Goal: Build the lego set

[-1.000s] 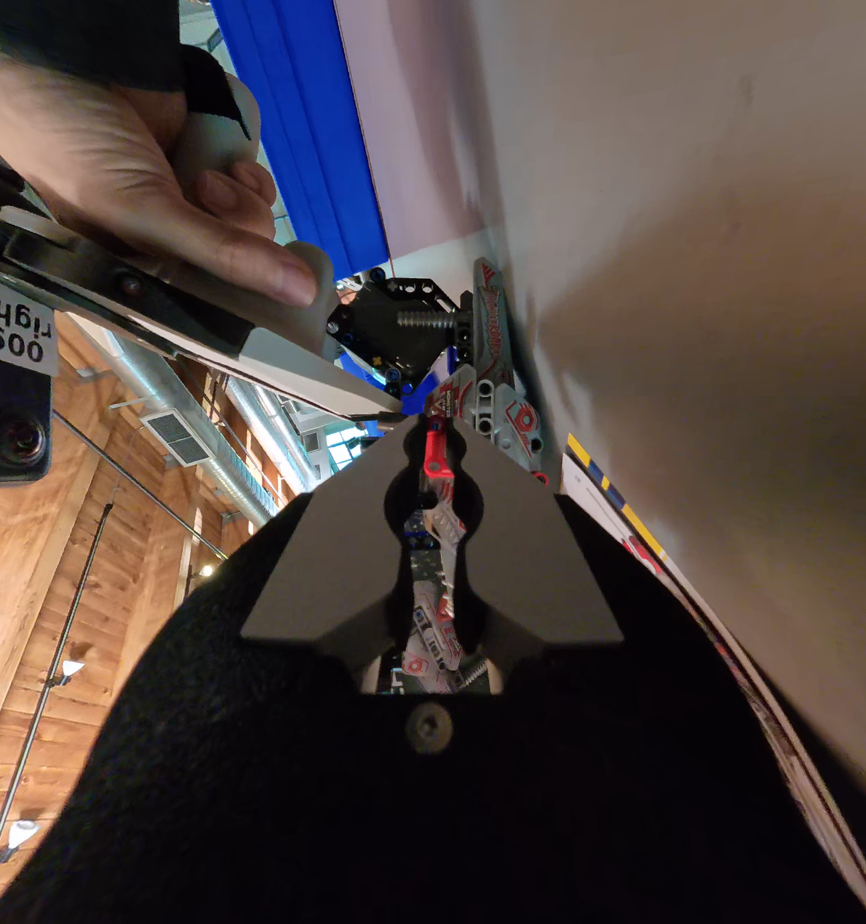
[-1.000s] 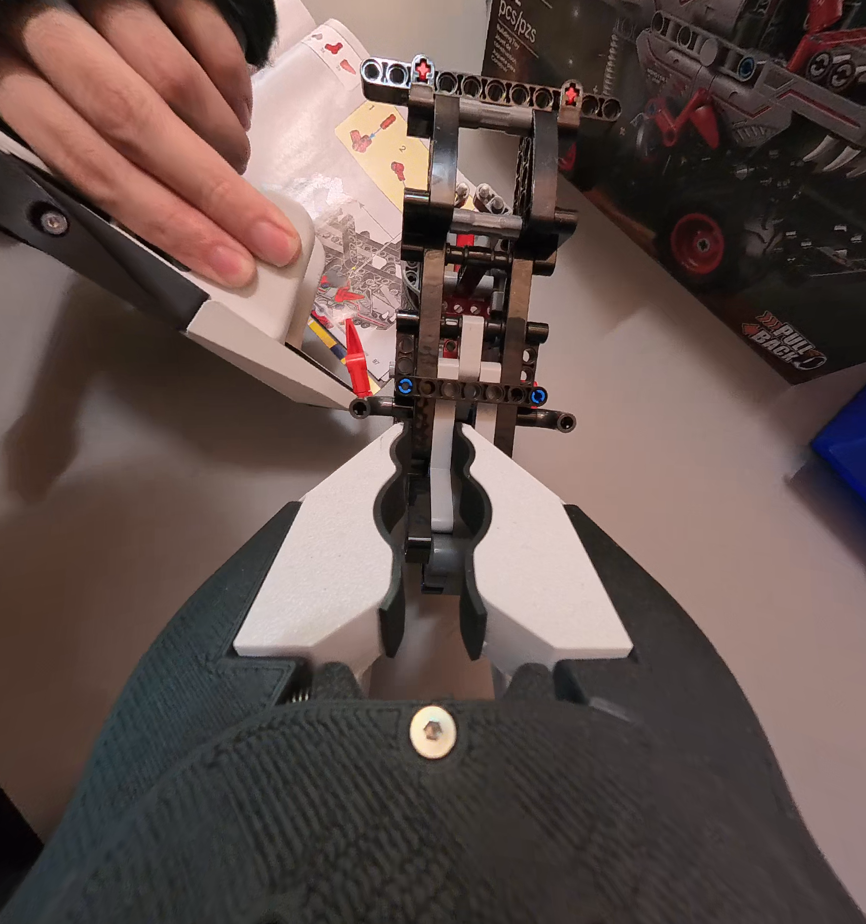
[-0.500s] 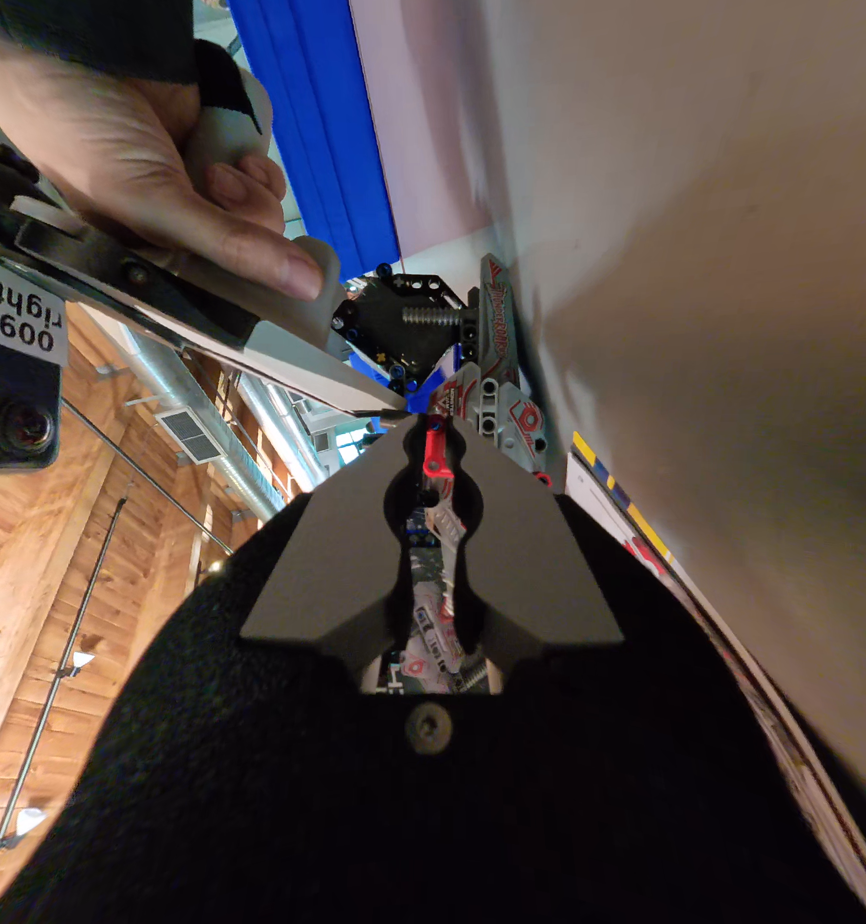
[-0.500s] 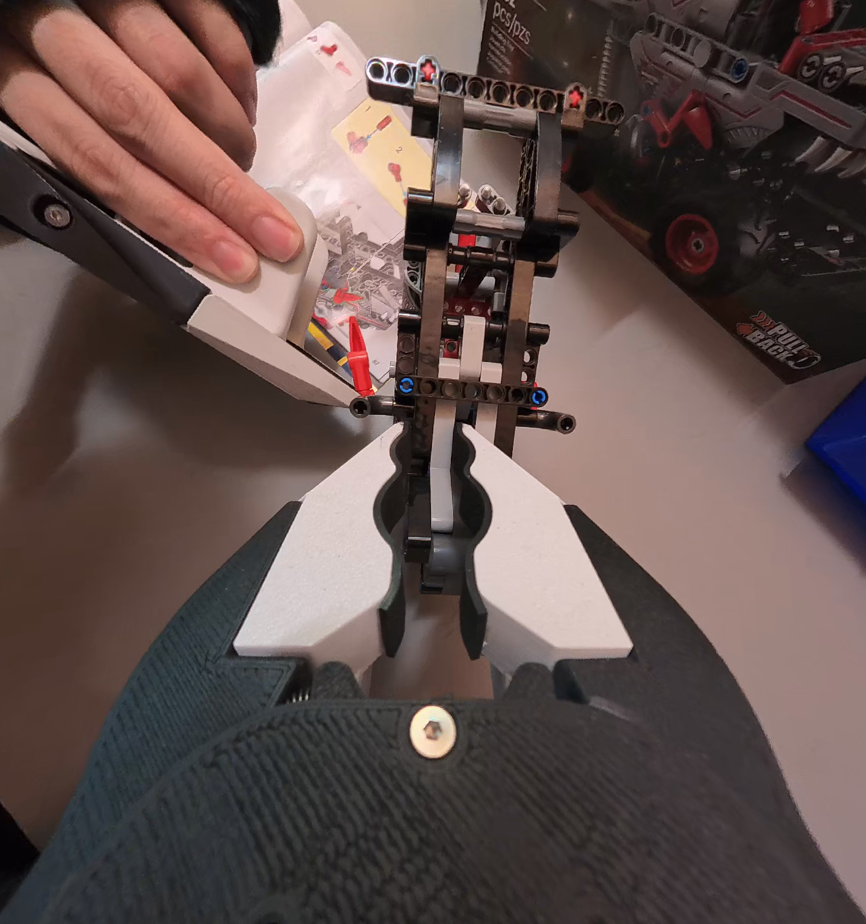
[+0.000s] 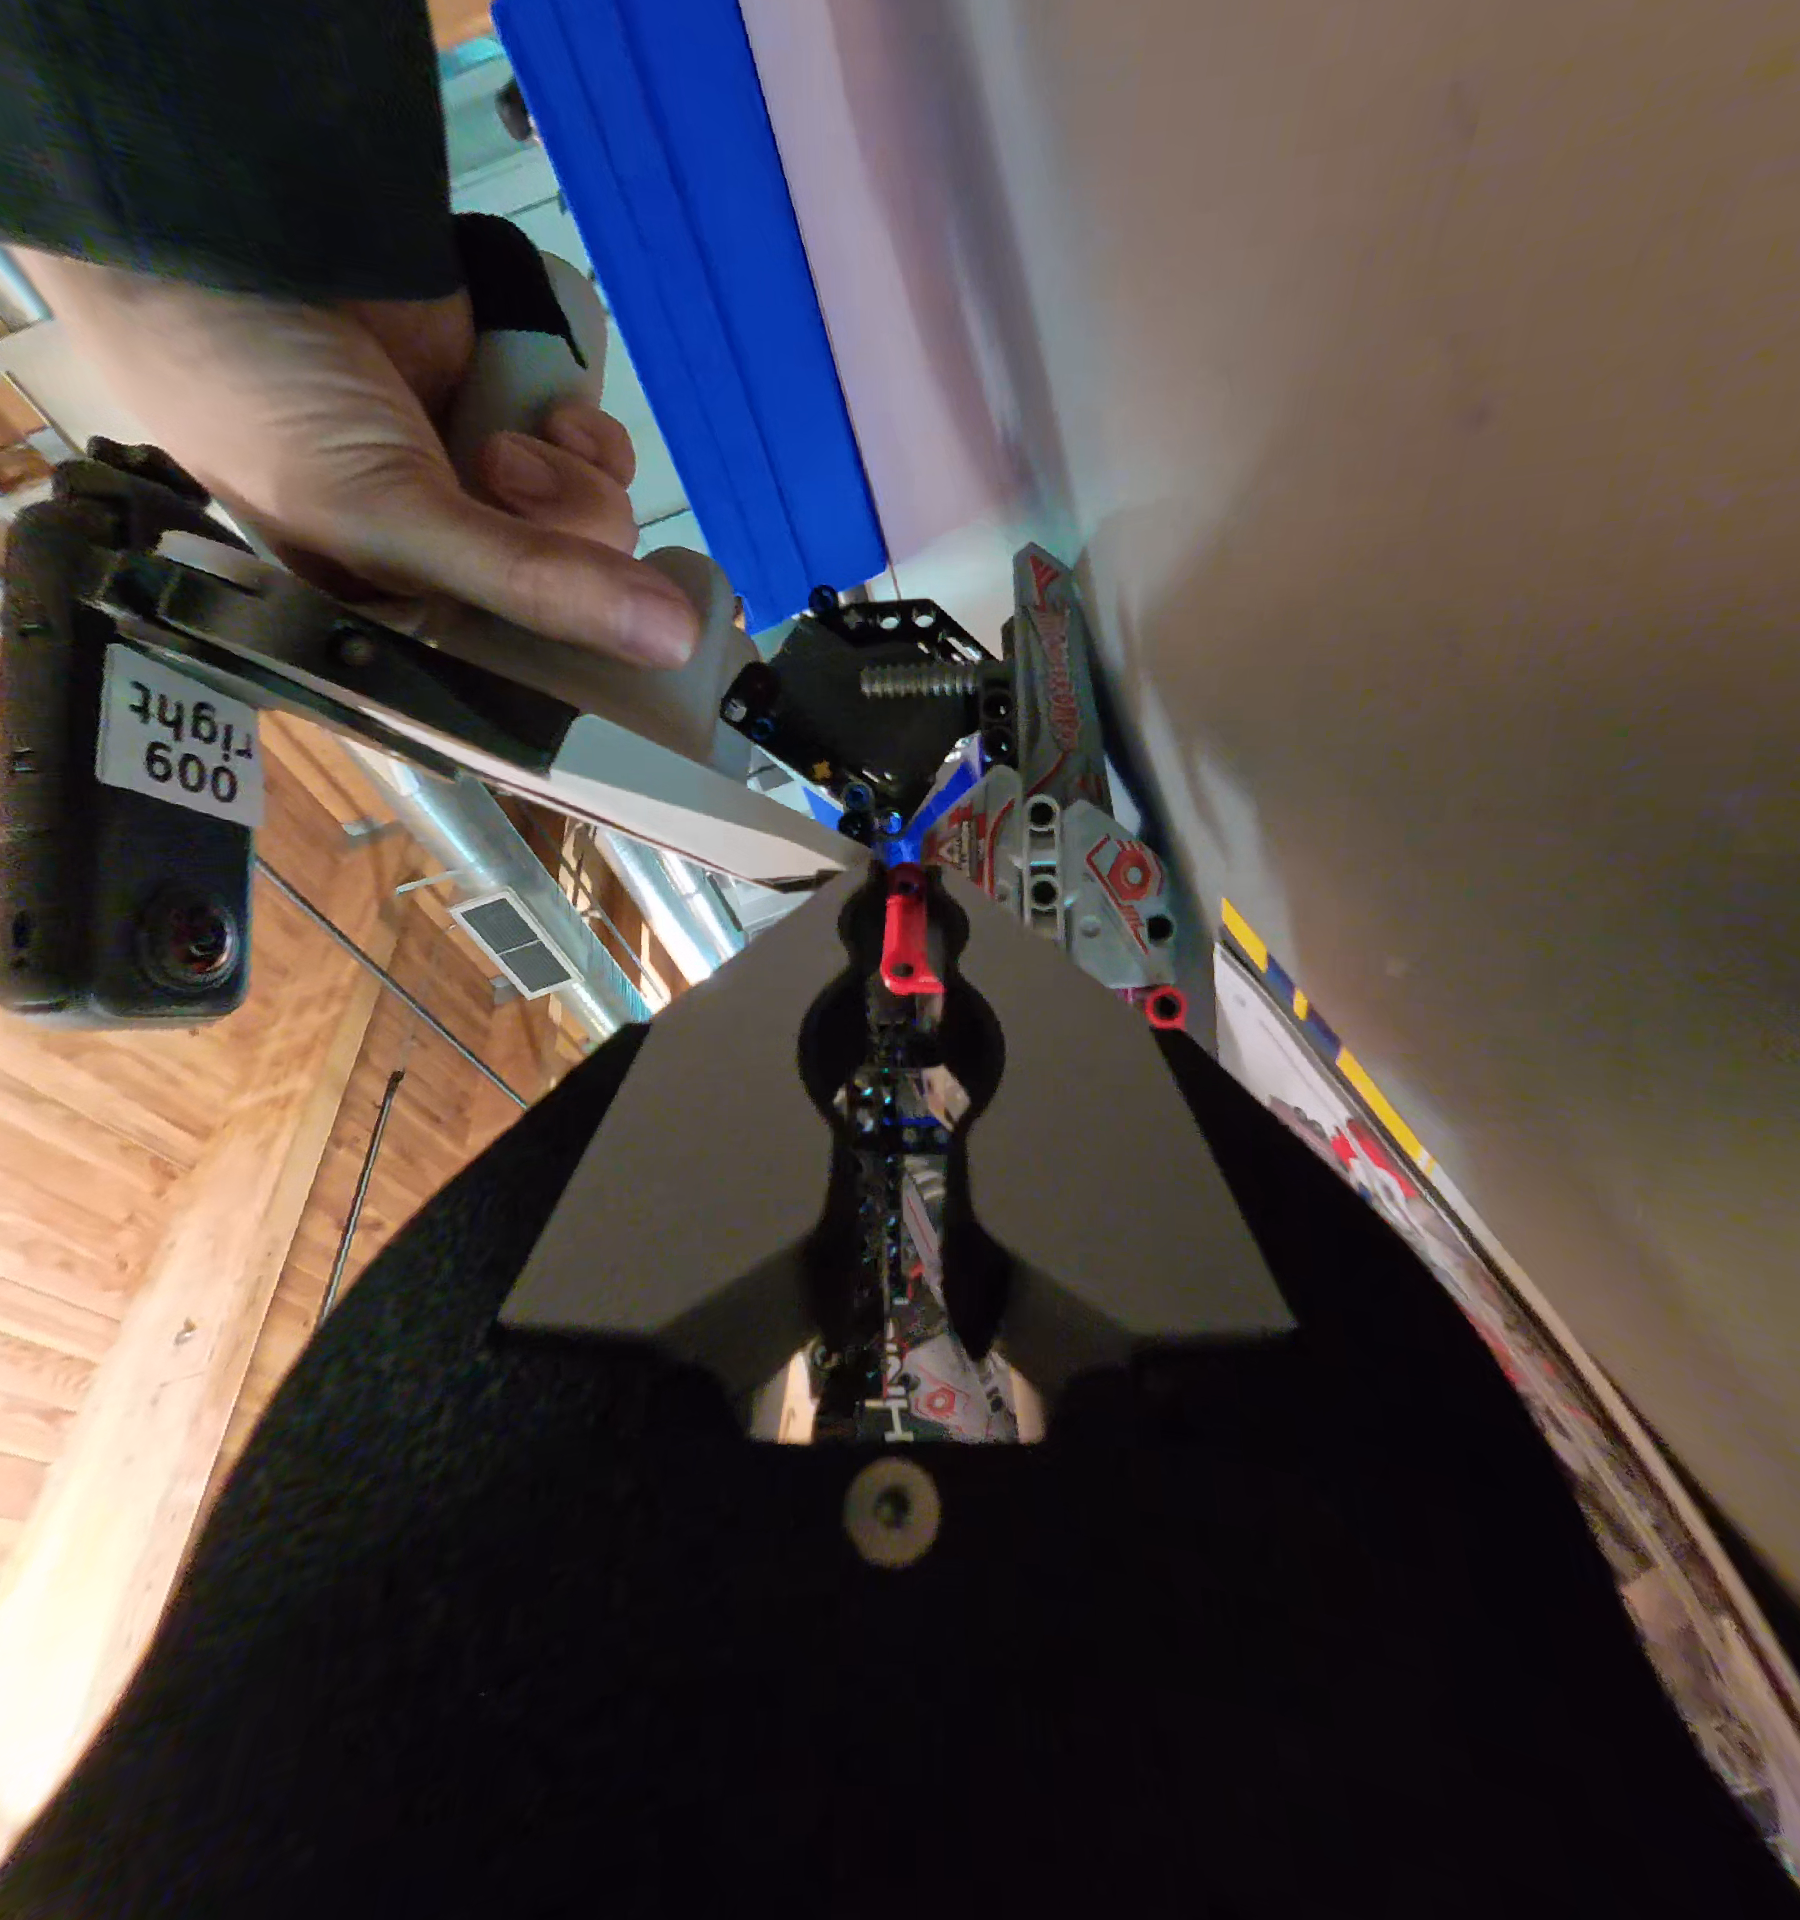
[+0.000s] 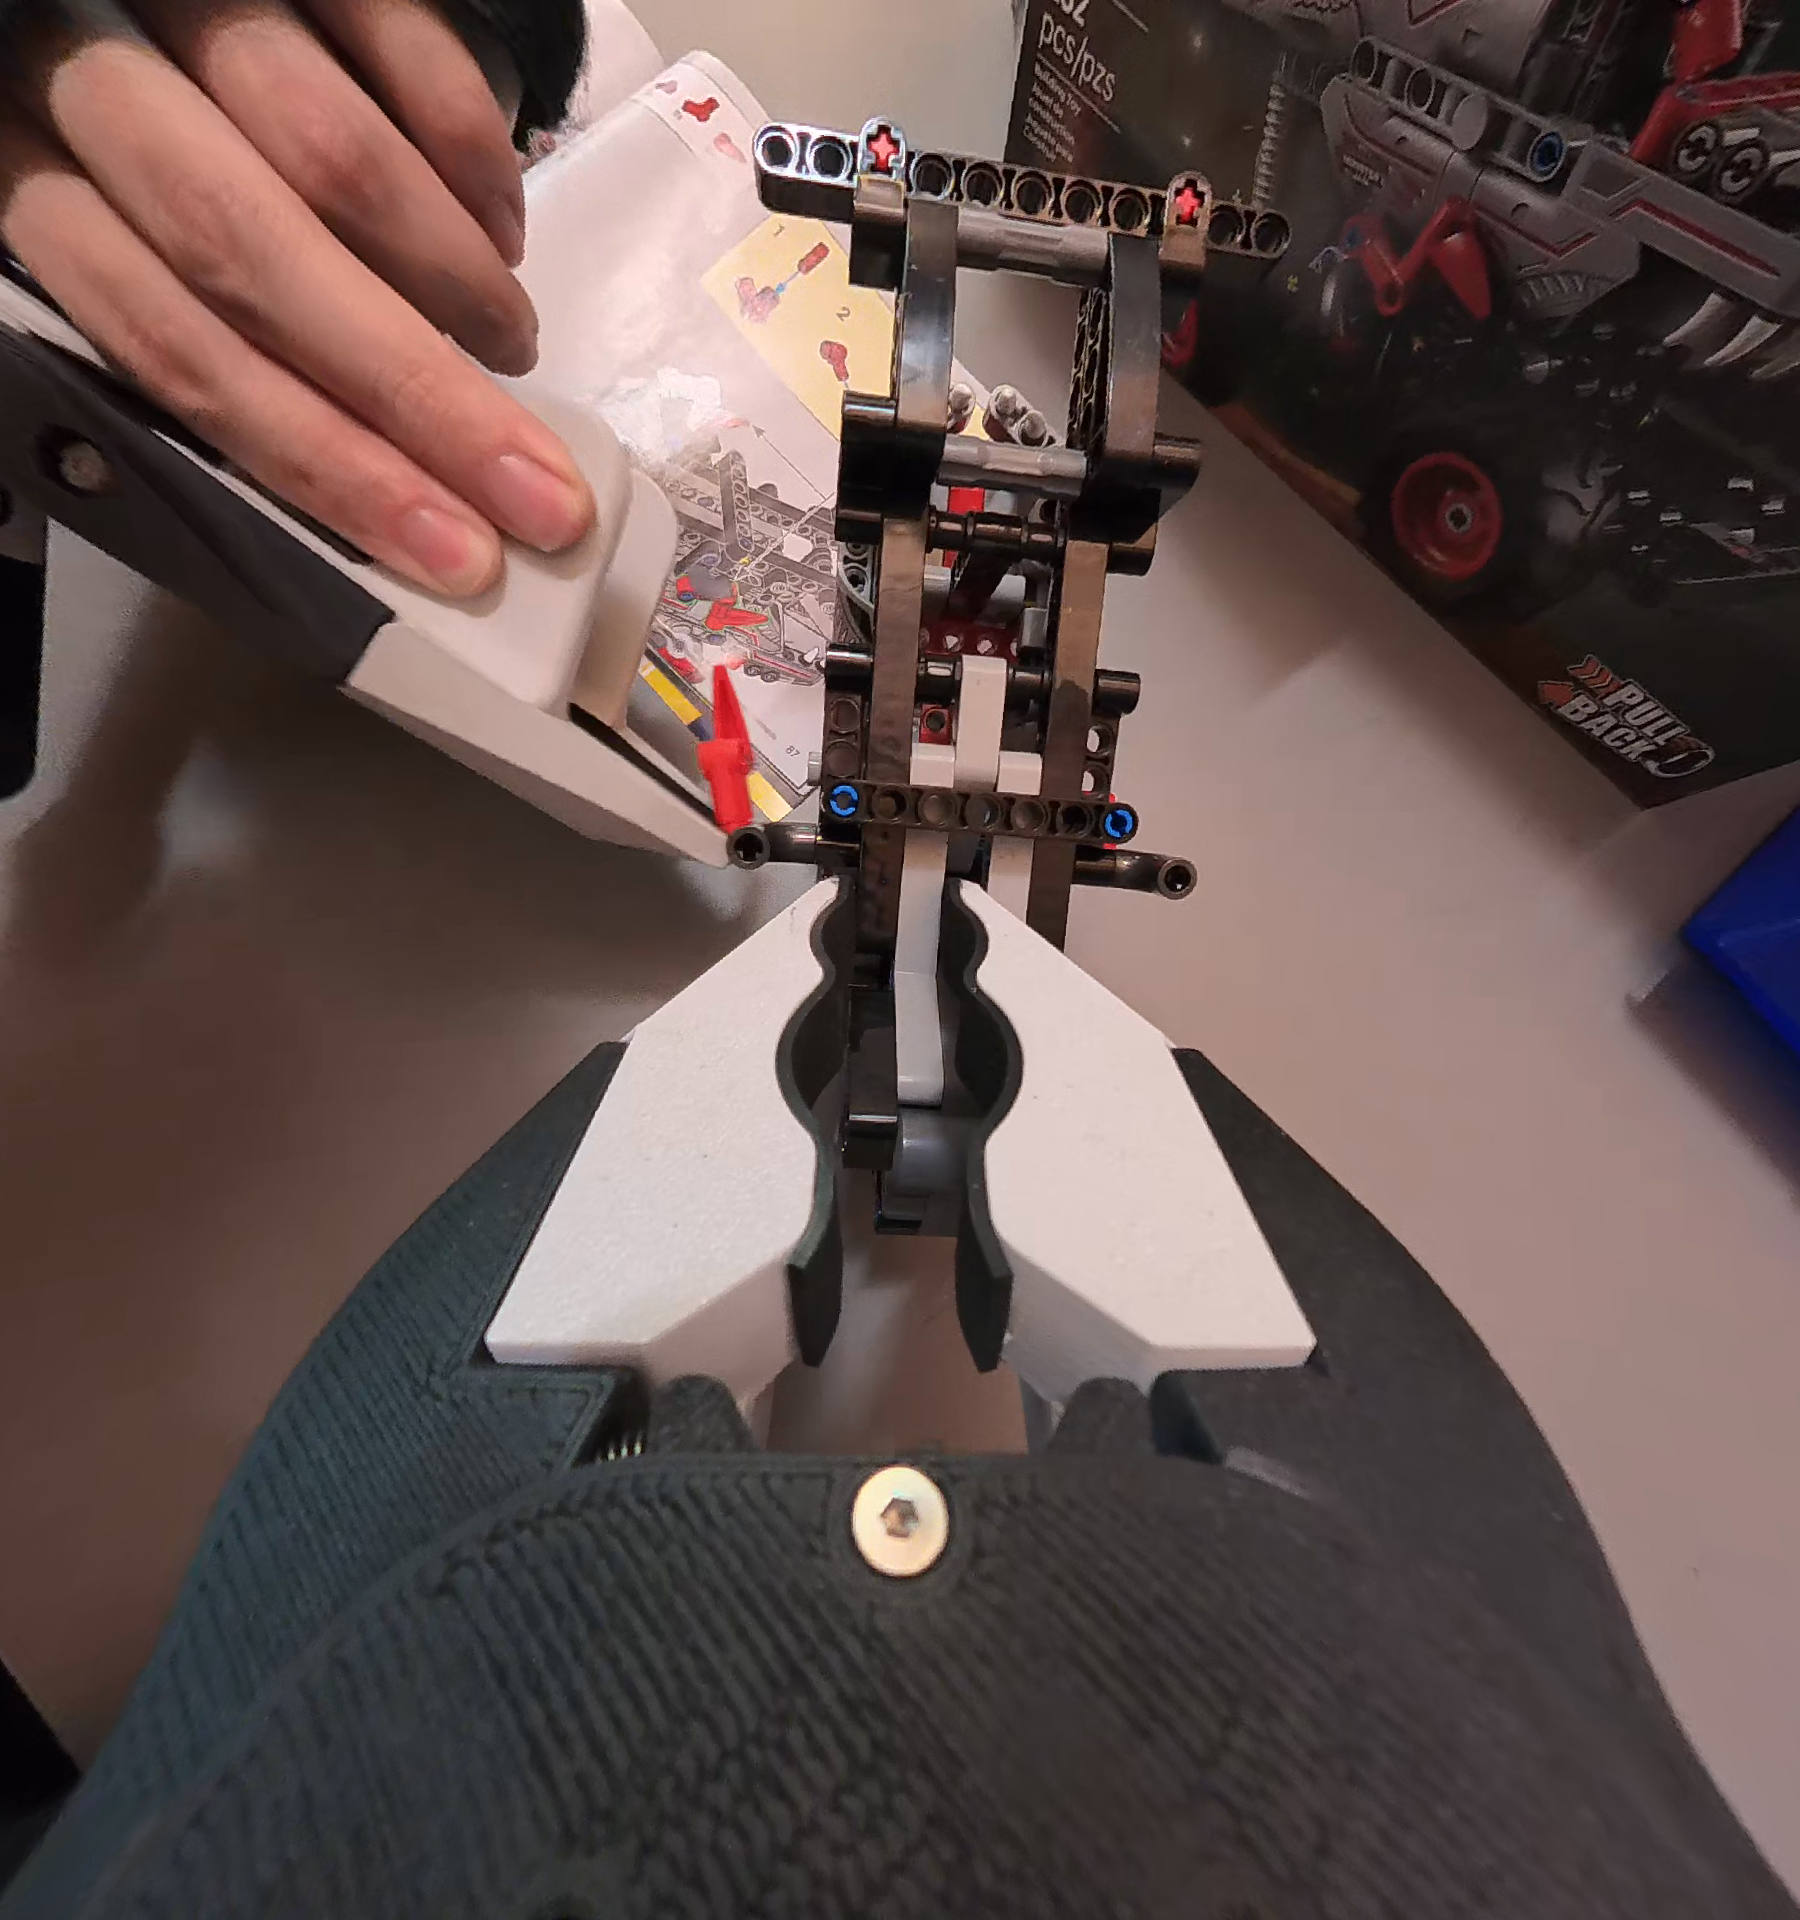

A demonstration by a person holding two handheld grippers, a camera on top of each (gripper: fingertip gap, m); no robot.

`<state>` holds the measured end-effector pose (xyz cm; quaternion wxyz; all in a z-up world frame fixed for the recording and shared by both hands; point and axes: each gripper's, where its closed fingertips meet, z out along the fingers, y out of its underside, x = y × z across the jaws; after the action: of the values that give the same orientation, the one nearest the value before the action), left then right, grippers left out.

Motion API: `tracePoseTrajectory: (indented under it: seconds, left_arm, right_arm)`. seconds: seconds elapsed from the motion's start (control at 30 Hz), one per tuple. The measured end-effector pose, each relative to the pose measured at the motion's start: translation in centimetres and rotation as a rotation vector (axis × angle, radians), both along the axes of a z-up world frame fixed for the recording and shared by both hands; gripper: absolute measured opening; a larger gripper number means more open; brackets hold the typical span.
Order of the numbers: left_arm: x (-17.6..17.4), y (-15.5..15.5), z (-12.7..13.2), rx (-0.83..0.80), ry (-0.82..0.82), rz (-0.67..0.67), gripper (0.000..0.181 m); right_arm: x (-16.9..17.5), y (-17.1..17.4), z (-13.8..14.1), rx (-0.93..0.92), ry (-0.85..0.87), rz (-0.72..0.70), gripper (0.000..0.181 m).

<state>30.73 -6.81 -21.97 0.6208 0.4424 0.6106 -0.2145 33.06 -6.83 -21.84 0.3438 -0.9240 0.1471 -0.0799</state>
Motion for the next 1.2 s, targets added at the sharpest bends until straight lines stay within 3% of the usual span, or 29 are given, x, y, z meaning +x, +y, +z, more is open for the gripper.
tracePoseTrajectory:
  seconds: [0.63,0.93,1.2]
  left_arm:
    - [0.5,0.3,-0.1,-0.048,0.096,-0.062,0.004]
    - [0.9,0.3,-0.2,-0.007,0.059,0.019,0.004]
    - [1.2,0.2,-0.2,-0.073,0.207,0.073,0.004]
  right_arm:
    - [0.0,0.0,0.0,-0.008,-0.035,0.043,0.015]
    - [0.3,-0.1,0.0,0.0,-0.026,0.019,0.015]
    - [0.6,-0.1,0.0,0.006,-0.011,-0.023,0.015]
